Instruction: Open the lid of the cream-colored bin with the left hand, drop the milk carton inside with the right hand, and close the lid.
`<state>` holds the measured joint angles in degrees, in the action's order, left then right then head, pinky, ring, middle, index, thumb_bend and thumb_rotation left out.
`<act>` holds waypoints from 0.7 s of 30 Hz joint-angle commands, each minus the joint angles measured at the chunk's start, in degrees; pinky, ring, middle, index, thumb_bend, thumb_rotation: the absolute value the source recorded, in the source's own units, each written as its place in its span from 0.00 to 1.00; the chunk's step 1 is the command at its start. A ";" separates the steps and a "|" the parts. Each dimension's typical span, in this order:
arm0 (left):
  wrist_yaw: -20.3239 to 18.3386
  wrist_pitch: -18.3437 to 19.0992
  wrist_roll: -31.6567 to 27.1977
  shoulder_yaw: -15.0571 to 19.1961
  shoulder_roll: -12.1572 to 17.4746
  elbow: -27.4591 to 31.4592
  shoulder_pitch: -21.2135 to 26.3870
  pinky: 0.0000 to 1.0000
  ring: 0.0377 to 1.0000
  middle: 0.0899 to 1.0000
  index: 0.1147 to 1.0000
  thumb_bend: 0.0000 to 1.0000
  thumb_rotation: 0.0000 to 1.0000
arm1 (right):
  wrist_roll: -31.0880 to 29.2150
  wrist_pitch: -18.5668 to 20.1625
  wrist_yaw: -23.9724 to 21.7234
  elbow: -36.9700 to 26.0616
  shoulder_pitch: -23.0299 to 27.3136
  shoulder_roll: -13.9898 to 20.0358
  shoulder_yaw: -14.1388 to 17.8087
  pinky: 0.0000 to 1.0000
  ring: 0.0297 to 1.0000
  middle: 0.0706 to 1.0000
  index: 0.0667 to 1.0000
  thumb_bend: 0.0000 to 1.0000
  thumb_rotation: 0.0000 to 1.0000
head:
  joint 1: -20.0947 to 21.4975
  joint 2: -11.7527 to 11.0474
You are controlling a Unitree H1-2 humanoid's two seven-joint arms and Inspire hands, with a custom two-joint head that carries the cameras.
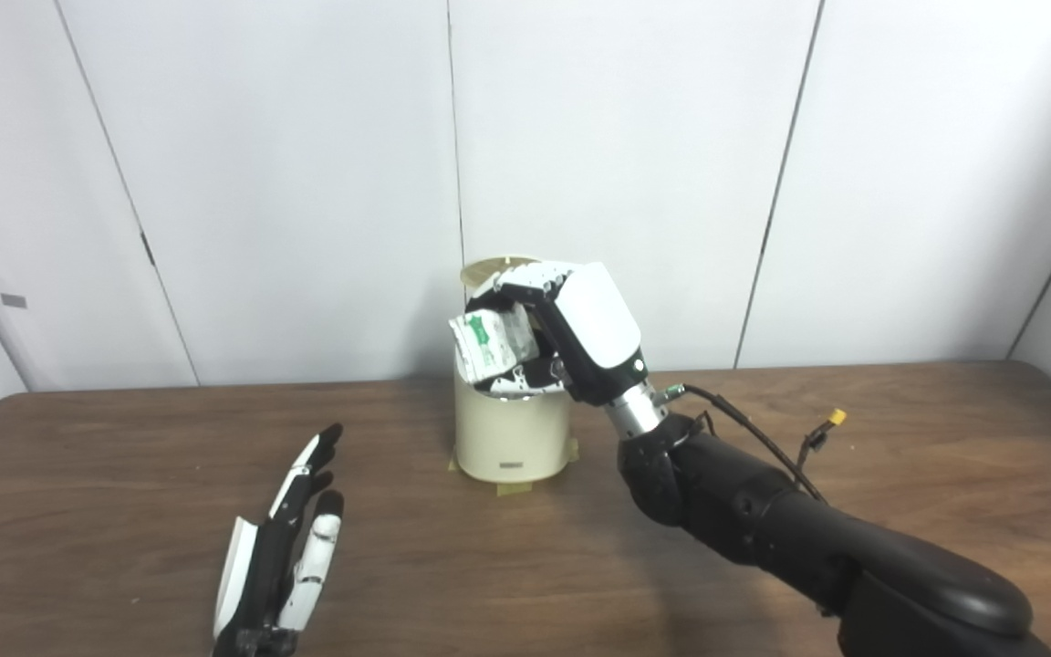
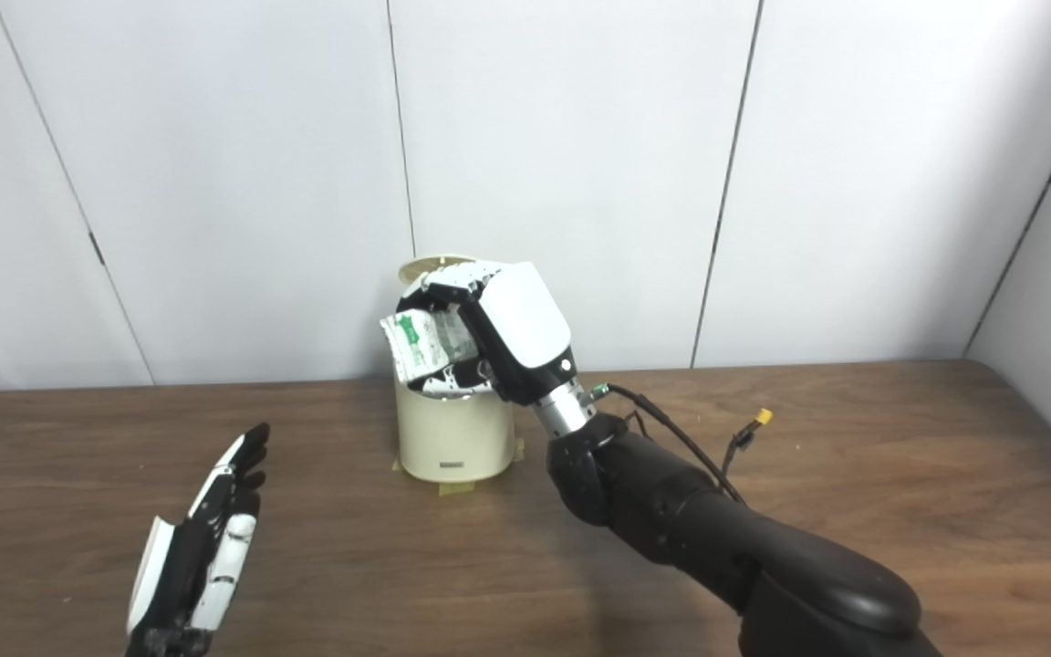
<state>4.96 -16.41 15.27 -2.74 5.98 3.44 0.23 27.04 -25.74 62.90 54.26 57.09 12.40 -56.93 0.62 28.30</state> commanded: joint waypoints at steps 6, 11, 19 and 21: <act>0.85 -1.60 0.46 -1.58 -2.56 -3.28 -2.98 0.89 0.93 0.94 0.92 0.37 0.95 | -1.71 -1.18 -0.50 0.24 3.11 1.41 2.53 0.44 0.45 0.48 0.41 0.52 0.00 | -0.10 0.12; 0.90 -1.86 0.77 -1.69 -2.49 -3.29 -2.84 0.89 0.93 0.94 0.92 0.35 0.95 | -2.05 -1.18 -2.35 0.08 2.51 1.61 3.79 0.47 0.47 0.50 0.39 0.51 0.00 | -0.10 0.06; 0.57 -1.18 0.69 -1.75 -2.36 -3.24 -2.79 0.89 0.93 0.94 0.92 0.38 0.95 | -2.10 -1.18 -3.07 -0.29 1.87 1.73 5.06 0.56 0.65 0.61 0.45 0.52 0.10 | -0.09 -0.01; 0.66 -1.48 0.77 -1.77 -2.38 -3.36 -2.73 0.89 0.93 0.94 0.93 0.37 0.95 | -1.98 -1.18 -3.42 -0.40 1.68 1.76 5.67 0.58 0.66 0.64 0.45 0.52 0.12 | -0.16 -0.01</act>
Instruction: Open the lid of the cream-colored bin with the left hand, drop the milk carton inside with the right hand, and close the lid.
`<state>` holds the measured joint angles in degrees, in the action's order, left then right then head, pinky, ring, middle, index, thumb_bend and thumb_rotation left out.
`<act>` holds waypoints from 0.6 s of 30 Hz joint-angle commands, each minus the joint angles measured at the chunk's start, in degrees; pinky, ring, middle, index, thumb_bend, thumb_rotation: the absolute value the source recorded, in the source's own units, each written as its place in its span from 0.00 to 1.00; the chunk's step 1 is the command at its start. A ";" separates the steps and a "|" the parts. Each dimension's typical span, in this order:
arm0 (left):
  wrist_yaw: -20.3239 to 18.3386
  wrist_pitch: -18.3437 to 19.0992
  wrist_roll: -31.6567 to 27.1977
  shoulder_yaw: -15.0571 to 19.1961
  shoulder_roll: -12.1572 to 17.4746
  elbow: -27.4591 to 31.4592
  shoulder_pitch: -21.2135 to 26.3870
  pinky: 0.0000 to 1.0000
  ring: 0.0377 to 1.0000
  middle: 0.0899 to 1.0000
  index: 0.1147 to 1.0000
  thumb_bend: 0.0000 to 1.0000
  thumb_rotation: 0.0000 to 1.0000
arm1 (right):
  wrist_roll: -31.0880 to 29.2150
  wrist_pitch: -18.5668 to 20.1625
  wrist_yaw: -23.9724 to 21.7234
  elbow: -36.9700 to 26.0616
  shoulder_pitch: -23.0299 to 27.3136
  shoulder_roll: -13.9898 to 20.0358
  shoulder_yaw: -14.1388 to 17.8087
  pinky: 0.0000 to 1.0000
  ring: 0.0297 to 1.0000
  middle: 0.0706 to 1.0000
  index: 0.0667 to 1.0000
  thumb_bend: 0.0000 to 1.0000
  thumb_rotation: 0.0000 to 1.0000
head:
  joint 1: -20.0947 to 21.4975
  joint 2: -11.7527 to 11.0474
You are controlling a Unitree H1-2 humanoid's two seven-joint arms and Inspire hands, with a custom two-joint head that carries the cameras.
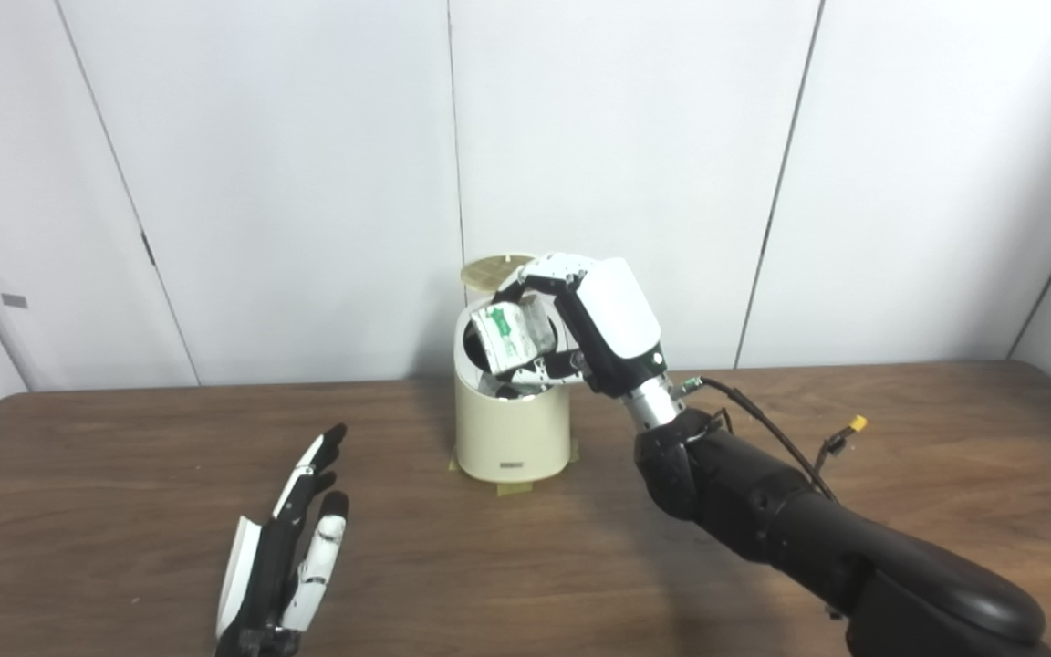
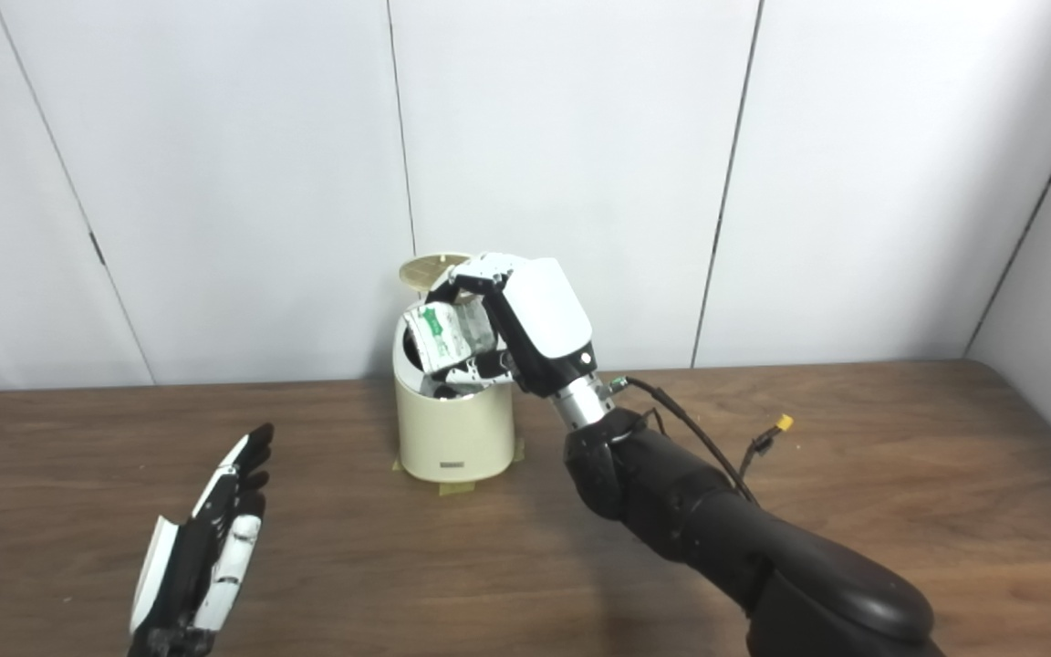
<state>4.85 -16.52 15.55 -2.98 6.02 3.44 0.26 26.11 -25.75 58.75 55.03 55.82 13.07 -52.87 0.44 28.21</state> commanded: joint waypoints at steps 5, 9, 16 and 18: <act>0.82 -1.51 0.81 -1.69 -2.36 -3.42 -2.73 0.89 0.93 0.94 0.93 0.36 0.95 | -0.52 -1.18 0.06 -1.48 2.52 1.27 2.87 0.59 0.67 0.65 0.46 0.52 0.13 | -0.15 0.05; 0.96 -1.53 0.98 -1.75 -2.38 -3.42 -2.72 0.89 0.93 0.94 0.93 0.37 0.95 | -0.34 -1.18 0.02 -1.70 2.37 1.28 3.14 0.59 0.67 0.65 0.46 0.52 0.13 | -0.15 0.06; 0.78 -1.57 0.53 -1.81 -2.42 -3.84 -2.53 0.89 0.93 0.94 0.93 0.37 0.93 | -0.59 -1.18 -0.18 -1.74 2.31 0.81 3.37 0.61 0.67 0.65 0.46 0.52 0.14 | -0.24 -0.08; 0.80 -1.30 0.84 -1.86 -2.40 -3.82 -2.49 0.88 0.92 0.94 0.92 0.38 0.93 | -0.72 -1.18 -0.38 -1.95 2.27 0.71 3.49 0.62 0.67 0.66 0.46 0.52 0.15 | -0.29 -0.15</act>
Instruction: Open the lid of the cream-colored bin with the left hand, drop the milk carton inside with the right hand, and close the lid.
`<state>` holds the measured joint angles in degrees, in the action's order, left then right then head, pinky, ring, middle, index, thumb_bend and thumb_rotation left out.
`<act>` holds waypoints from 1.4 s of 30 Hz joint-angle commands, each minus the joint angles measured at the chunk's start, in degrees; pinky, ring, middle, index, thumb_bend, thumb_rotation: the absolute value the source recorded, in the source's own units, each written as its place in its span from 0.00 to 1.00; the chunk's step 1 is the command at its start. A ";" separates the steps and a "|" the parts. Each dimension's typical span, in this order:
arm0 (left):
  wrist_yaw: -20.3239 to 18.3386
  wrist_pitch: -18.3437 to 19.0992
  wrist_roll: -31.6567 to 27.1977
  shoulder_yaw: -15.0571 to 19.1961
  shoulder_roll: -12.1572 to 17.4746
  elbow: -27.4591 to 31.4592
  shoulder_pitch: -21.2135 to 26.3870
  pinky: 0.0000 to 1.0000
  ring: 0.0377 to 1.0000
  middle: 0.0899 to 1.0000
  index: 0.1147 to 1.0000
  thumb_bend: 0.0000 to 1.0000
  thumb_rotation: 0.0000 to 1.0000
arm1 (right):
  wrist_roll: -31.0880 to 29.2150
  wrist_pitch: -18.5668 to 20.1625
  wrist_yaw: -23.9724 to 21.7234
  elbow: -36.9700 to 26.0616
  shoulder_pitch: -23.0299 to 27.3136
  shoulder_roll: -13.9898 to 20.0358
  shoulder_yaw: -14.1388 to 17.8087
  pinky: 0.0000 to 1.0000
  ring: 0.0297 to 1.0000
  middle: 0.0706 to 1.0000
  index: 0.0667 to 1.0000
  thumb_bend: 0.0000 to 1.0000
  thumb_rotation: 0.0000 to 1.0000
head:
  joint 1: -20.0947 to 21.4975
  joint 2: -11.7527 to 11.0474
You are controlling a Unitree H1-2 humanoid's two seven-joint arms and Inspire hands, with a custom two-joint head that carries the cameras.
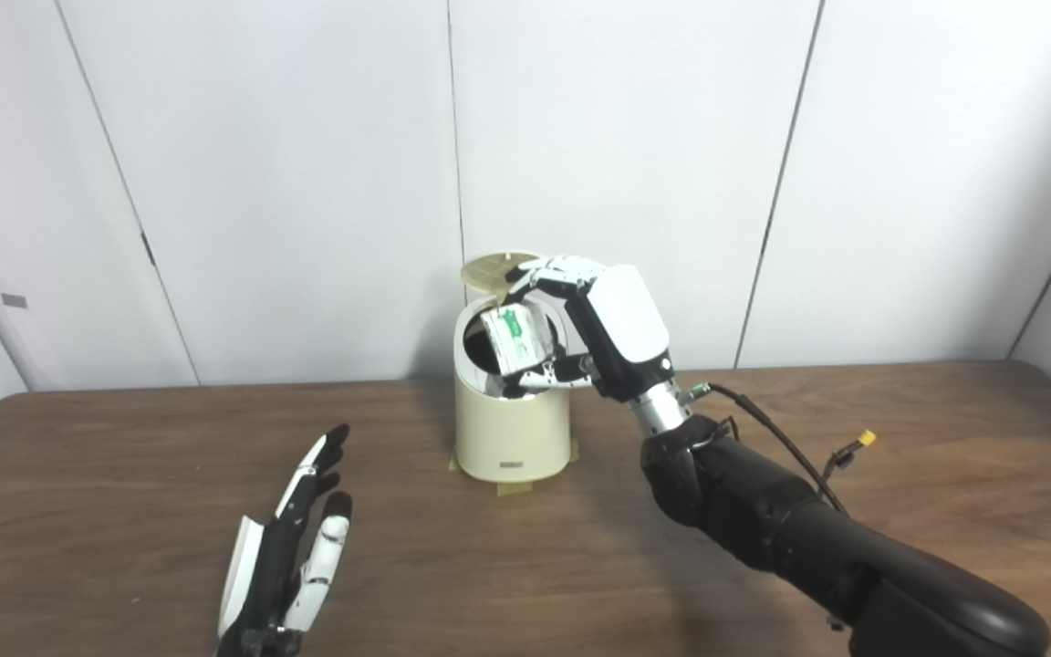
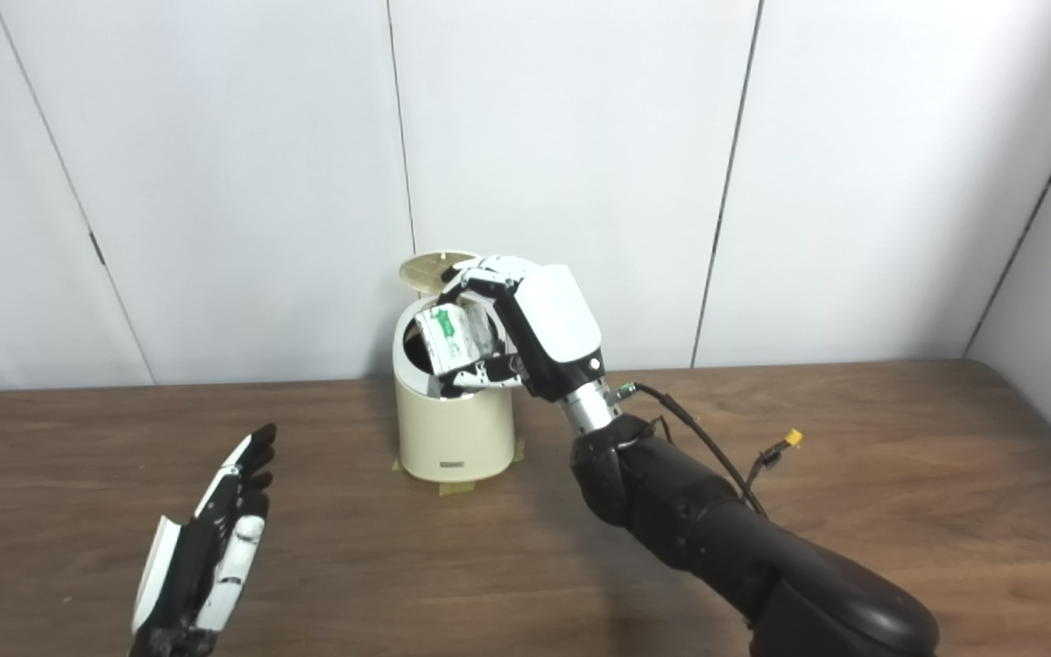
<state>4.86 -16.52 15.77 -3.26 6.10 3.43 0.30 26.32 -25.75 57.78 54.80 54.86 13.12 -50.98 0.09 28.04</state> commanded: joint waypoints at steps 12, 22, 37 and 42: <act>0.73 -1.37 0.75 -1.75 -2.33 -4.02 -2.40 0.87 0.92 0.94 0.93 0.40 0.92 | -0.89 -1.17 -0.05 -2.13 3.13 0.64 2.41 0.61 0.67 0.68 0.62 0.92 0.30 | 0.01 0.02; 0.90 -2.04 1.30 -1.85 -2.05 -4.65 -2.07 0.88 0.92 0.94 0.93 0.39 0.93 | -0.99 -1.17 0.30 -2.27 3.11 0.71 2.48 0.59 0.67 0.69 0.64 0.93 0.36 | 0.29 0.00; 0.49 -1.64 0.50 -1.44 -1.58 -5.06 -1.62 0.88 0.93 0.94 0.93 0.37 0.92 | 3.98 -1.15 8.58 -8.84 -2.52 2.49 8.31 0.69 0.79 0.83 0.80 0.49 0.58 | 2.05 -0.17; 0.91 -1.90 0.87 -1.27 -1.38 -5.76 -1.31 0.89 0.93 0.94 0.92 0.36 0.92 | 2.34 -1.16 6.39 -13.02 -6.10 3.98 11.39 0.74 0.93 0.99 0.97 0.51 0.56 | 2.55 -0.34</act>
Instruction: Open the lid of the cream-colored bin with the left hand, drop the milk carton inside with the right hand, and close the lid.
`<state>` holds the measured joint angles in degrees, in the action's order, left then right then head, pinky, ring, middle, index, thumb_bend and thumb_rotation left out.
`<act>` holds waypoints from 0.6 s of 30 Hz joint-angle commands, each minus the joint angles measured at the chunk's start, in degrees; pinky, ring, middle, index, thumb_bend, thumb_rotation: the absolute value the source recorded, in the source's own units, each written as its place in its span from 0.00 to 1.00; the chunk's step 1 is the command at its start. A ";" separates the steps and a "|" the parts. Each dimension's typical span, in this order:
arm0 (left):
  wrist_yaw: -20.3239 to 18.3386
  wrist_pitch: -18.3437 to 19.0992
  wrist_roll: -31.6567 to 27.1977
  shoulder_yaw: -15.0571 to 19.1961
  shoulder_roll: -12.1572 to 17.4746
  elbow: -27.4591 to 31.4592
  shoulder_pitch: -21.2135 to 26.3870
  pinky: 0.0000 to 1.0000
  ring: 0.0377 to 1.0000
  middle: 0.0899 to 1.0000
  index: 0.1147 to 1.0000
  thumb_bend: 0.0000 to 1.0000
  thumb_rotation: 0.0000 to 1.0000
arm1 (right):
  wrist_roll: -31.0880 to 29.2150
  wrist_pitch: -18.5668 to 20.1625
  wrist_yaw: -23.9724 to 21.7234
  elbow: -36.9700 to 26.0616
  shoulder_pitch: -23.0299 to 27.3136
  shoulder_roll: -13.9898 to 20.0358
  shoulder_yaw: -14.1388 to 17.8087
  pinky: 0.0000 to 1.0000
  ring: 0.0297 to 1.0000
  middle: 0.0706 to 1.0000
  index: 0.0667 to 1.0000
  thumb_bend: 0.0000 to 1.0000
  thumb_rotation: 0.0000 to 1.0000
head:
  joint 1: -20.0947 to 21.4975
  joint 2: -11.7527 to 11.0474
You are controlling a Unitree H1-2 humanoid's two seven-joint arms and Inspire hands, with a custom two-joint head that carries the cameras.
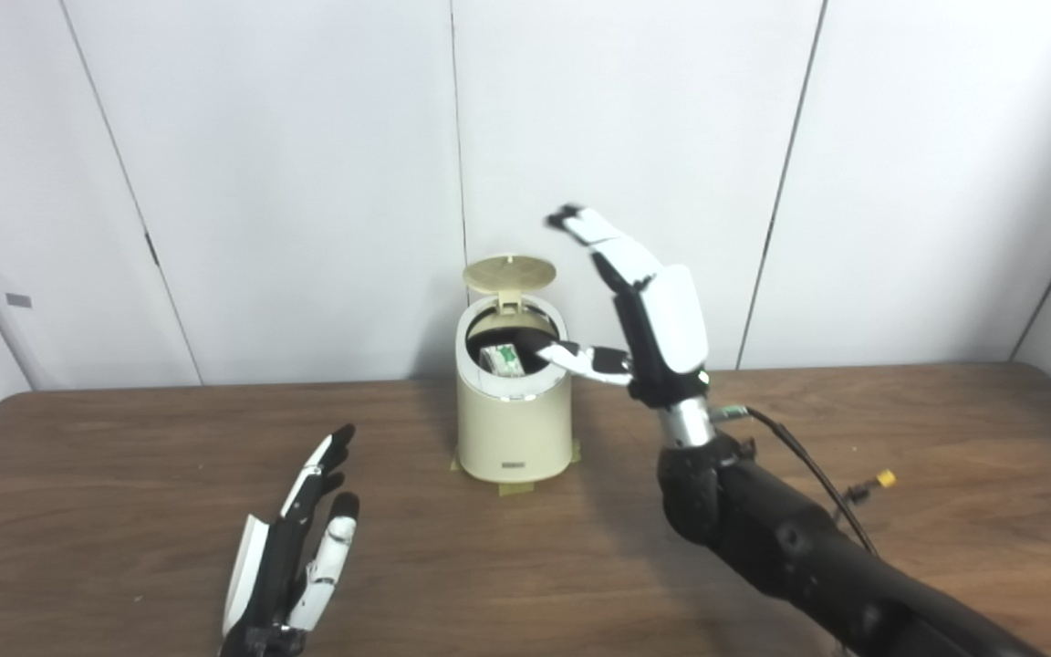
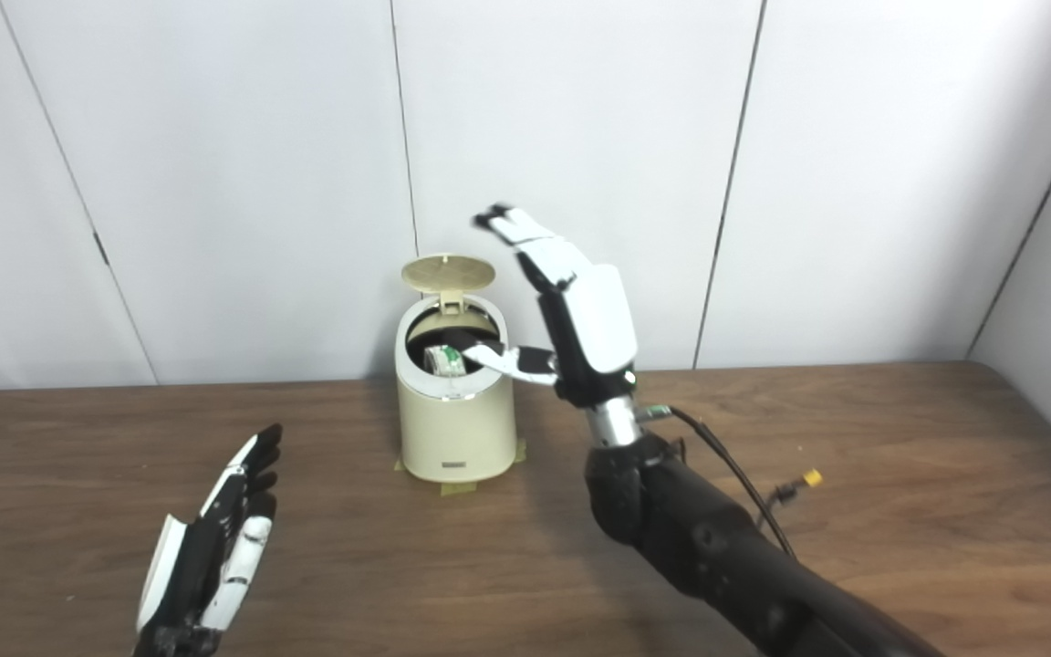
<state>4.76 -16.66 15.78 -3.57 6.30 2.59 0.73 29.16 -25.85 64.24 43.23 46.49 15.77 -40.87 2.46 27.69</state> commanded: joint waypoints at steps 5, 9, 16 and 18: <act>1.10 -1.57 1.44 -1.03 -1.29 -5.23 -1.47 0.88 0.92 0.94 0.92 0.36 0.94 | 0.42 -1.05 0.21 -2.77 -0.56 2.36 3.63 0.86 1.00 1.00 1.00 0.54 0.63 | 0.42 -0.08; 1.24 -1.86 1.41 -0.94 -1.17 -5.62 -1.25 0.87 0.92 0.94 0.92 0.35 0.94 | 1.66 -1.08 -0.44 -4.23 -4.34 2.86 5.97 0.99 1.00 1.00 1.00 0.57 0.71 | 0.73 -0.08; 1.17 -1.77 0.77 -0.63 -1.00 -5.63 -1.14 0.88 0.92 0.93 0.92 0.36 0.94 | -10.59 -1.08 -7.66 -12.40 -14.16 3.75 8.49 0.87 0.94 0.98 0.98 0.57 0.65 | 0.99 0.22; 1.12 -2.23 0.40 -0.52 -0.86 -5.97 -1.04 0.88 0.92 0.94 0.92 0.37 0.94 | -14.20 -1.08 -10.64 -14.35 -16.25 3.80 9.52 0.84 0.90 0.97 0.98 0.54 0.65 | 1.23 0.17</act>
<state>4.94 -16.79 15.56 -3.51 6.50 1.77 1.10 17.61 -25.82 55.41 30.48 29.13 18.71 -32.45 3.69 27.77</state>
